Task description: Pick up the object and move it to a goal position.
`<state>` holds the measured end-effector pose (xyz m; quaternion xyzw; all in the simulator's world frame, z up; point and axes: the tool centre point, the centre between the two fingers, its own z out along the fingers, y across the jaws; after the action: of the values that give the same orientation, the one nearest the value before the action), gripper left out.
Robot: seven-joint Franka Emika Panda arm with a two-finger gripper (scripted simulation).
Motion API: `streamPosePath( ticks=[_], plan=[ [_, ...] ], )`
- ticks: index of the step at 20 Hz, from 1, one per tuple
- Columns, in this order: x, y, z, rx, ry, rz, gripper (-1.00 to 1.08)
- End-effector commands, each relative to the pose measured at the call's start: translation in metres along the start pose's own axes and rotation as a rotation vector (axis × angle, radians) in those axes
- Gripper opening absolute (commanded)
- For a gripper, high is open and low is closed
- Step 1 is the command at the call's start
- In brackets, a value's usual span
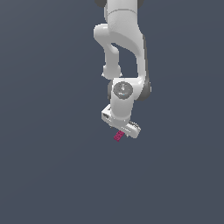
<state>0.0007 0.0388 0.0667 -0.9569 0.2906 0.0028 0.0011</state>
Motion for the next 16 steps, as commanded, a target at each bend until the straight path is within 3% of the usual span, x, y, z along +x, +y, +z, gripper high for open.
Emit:
streamPosePath(
  ticks=[1, 9, 16],
  plan=[
    [0.0, -0.001, 0.003, 0.0, 0.004, 0.018, 1.0],
    [0.0, -0.002, 0.007, -0.001, 0.005, 0.023, 1.0],
    [-0.001, -0.001, 0.036, 0.0, 0.006, 0.026, 1.0]
  ],
)
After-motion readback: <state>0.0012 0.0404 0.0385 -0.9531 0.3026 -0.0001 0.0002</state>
